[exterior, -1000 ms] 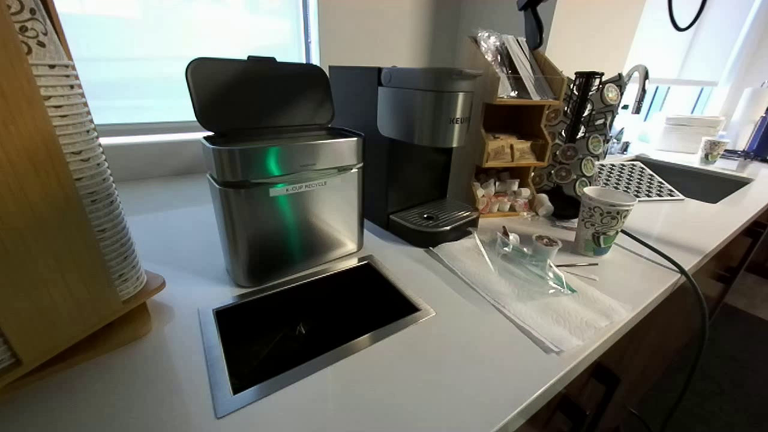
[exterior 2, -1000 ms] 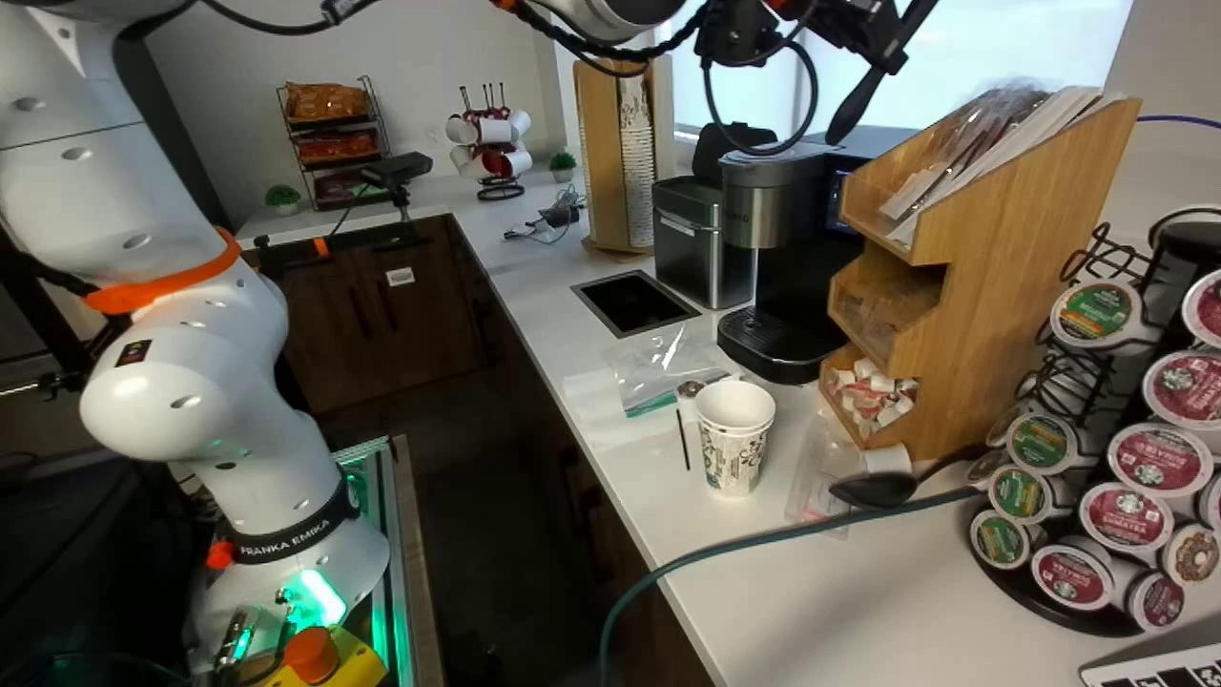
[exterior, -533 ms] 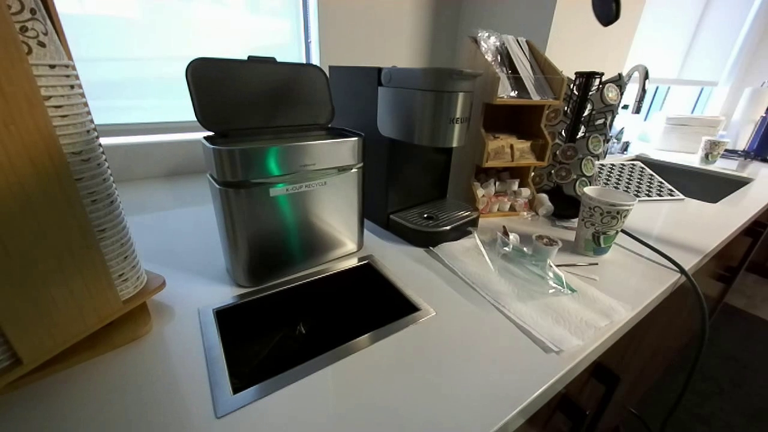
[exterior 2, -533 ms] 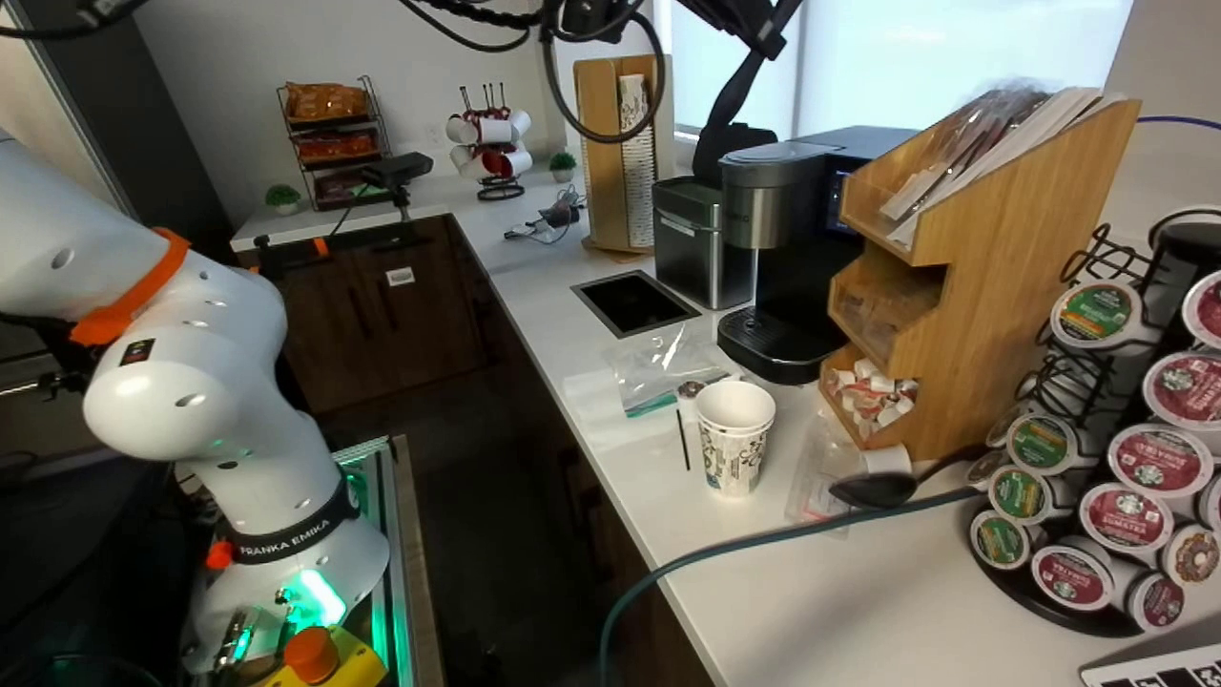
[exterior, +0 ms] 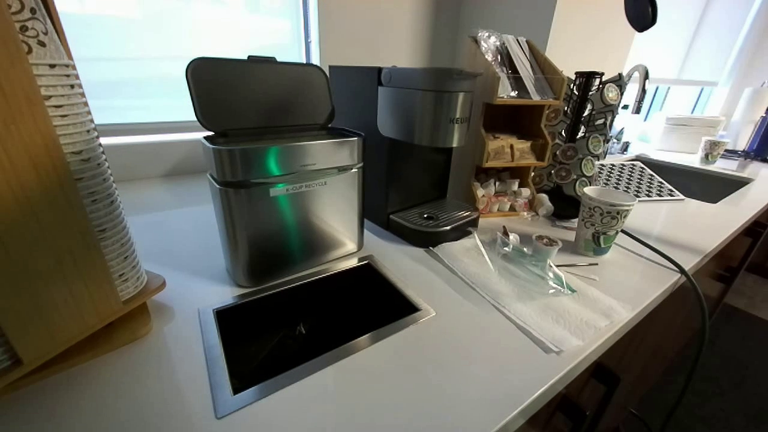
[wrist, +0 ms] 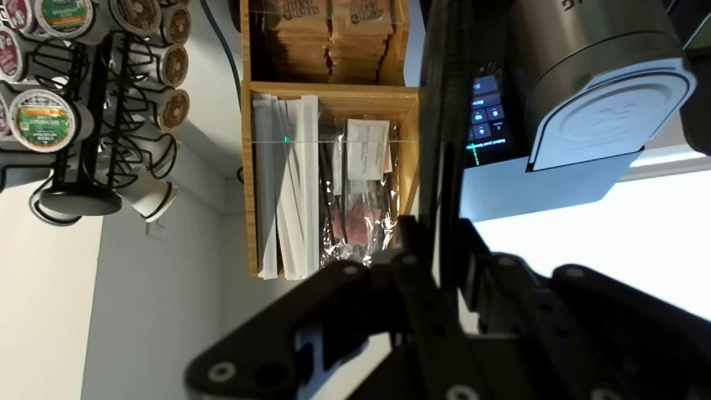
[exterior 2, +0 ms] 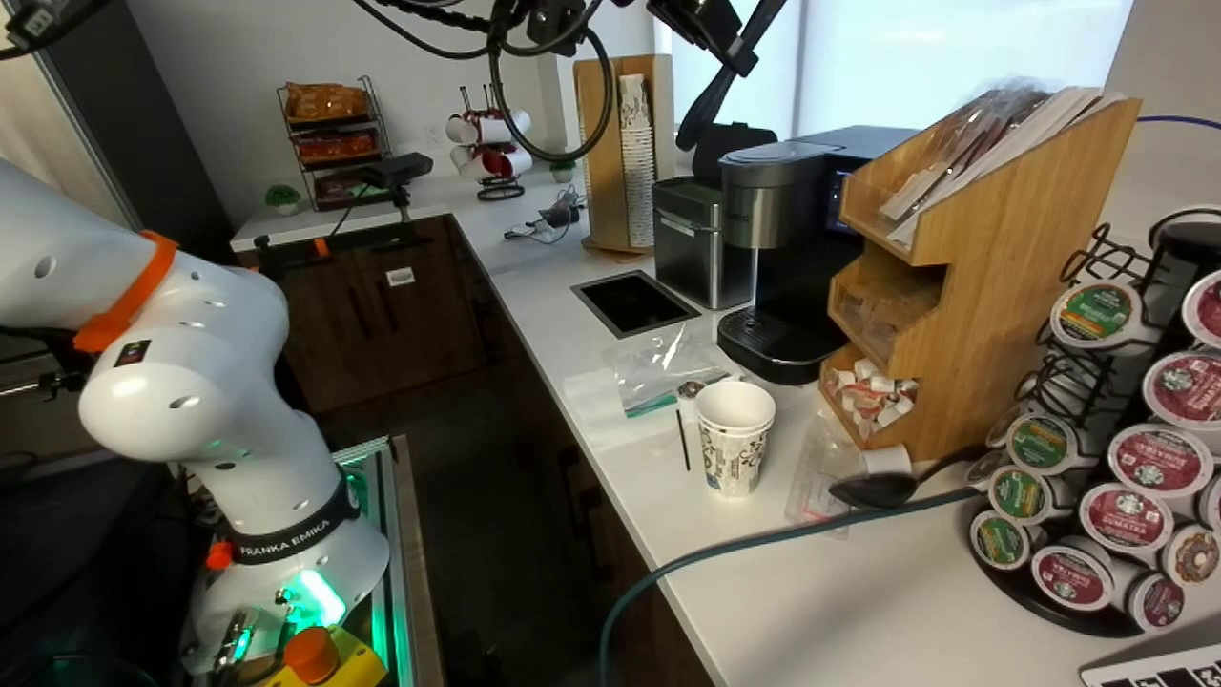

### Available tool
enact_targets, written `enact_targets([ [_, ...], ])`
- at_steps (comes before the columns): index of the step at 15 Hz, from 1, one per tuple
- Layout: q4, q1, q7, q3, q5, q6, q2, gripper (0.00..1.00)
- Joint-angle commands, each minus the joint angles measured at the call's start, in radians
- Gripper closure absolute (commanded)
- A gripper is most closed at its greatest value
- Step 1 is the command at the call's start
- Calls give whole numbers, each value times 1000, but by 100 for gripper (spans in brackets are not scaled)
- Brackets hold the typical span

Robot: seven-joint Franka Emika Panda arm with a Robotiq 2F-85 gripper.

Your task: Place the tongs inside the cup

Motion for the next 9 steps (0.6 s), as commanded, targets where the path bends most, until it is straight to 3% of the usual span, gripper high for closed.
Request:
enact_targets([
  [1,-65,-56,32,40,-47,84,-41,95],
  [9,-361,-296,132,181,-144,399,-127,95],
])
